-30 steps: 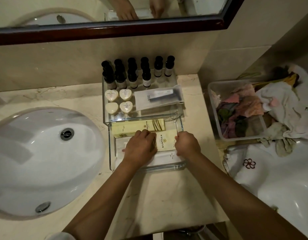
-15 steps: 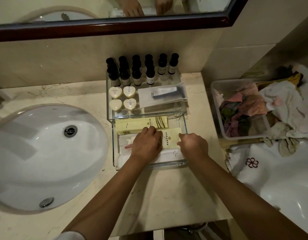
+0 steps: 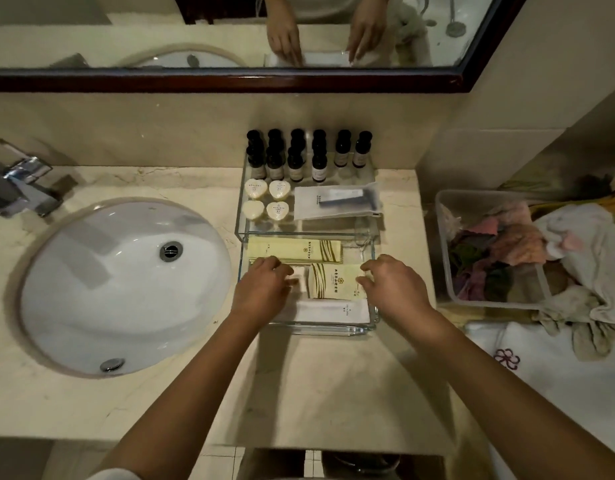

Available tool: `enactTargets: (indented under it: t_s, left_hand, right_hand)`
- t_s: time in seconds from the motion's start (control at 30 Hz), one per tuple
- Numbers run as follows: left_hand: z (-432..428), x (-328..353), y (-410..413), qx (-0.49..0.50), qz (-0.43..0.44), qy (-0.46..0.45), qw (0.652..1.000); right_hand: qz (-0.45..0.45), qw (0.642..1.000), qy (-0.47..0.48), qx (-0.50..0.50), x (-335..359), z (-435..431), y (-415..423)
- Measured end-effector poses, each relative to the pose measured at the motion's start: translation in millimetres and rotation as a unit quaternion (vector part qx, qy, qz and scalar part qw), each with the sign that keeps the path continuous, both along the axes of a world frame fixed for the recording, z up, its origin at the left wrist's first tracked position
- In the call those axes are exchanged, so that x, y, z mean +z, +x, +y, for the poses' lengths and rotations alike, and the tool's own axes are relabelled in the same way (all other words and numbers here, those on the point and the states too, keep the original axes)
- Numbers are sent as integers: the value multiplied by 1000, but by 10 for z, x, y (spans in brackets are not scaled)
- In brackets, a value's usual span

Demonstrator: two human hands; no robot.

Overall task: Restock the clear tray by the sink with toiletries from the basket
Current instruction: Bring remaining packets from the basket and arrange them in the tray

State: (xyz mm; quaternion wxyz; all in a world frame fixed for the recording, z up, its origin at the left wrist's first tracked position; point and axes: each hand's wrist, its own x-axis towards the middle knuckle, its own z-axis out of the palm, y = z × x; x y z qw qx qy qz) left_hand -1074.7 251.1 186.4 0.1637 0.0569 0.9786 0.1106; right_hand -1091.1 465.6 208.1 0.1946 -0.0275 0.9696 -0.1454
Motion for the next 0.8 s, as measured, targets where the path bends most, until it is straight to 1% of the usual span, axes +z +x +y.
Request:
enactTargets:
  t_s: [0.1, 0.3, 0.43, 0.57, 0.67, 0.8]
  left_hand:
    - [-68, 64, 101, 59, -2, 3, 998]
    - [-194, 223, 378, 97, -35, -80, 991]
    - [-334, 397, 656, 149, -48, -98, 983]
    - [-618, 538, 1118, 220, -59, -94, 969]
    - [-879, 636, 1588, 279, -72, -85, 954]
    - [-1206, 766, 2374, 349, -73, -65, 932]
  right_hand:
    - [23, 998, -9, 53, 22, -10, 74]
    - [16, 990, 1, 139, 38, -159, 202]
    - [16, 983, 5, 184, 146, -400, 243]
    - [13, 969, -2, 248, 324, -785, 355]
    - [33, 954, -14, 297, 473, -1153, 541]
    - [48, 932, -29, 359, 671, -1712, 1014]
